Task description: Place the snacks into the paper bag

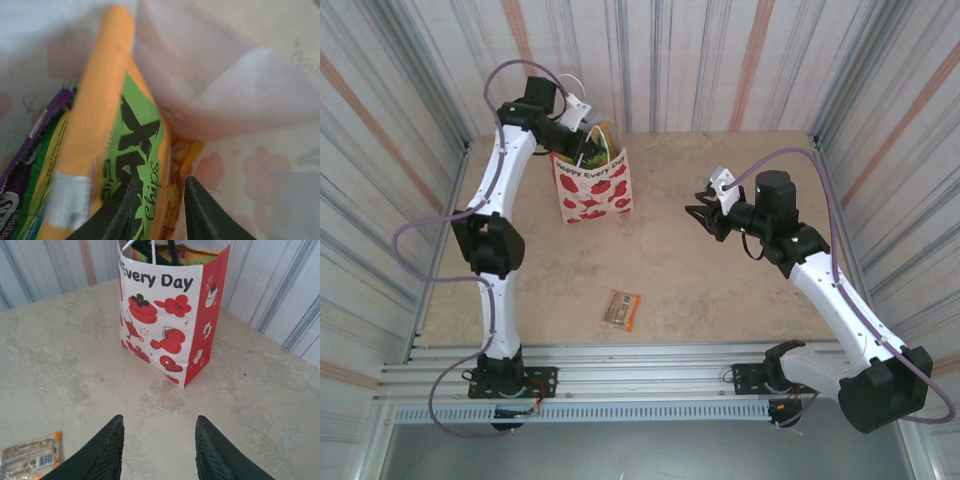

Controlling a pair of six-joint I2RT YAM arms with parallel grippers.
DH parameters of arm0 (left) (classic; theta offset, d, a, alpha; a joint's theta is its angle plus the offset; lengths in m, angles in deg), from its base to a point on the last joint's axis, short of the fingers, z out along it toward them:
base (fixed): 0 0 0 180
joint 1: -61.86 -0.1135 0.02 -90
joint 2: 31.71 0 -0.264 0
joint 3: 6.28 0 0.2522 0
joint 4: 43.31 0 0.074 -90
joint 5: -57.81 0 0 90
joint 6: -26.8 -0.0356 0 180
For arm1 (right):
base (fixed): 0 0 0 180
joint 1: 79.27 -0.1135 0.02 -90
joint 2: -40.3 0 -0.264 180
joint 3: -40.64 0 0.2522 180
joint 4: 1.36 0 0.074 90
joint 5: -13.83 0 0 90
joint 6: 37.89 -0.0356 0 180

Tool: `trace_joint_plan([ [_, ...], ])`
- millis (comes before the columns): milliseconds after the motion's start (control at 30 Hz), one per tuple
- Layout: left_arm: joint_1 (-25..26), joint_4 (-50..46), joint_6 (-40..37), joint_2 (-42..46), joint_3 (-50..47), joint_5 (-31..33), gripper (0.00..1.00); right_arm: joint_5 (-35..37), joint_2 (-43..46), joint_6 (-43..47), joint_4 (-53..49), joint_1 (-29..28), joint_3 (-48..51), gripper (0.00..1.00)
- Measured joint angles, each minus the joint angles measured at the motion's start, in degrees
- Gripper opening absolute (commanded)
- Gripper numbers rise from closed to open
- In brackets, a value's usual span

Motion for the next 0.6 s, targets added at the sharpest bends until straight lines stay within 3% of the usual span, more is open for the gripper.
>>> trace_joint_plan([
  [600, 0.39, 5.16, 1.01, -7.21, 3.39, 17.00, 0.40, 0.15, -0.94, 0.00, -0.02, 0.00, 0.00, 0.40],
])
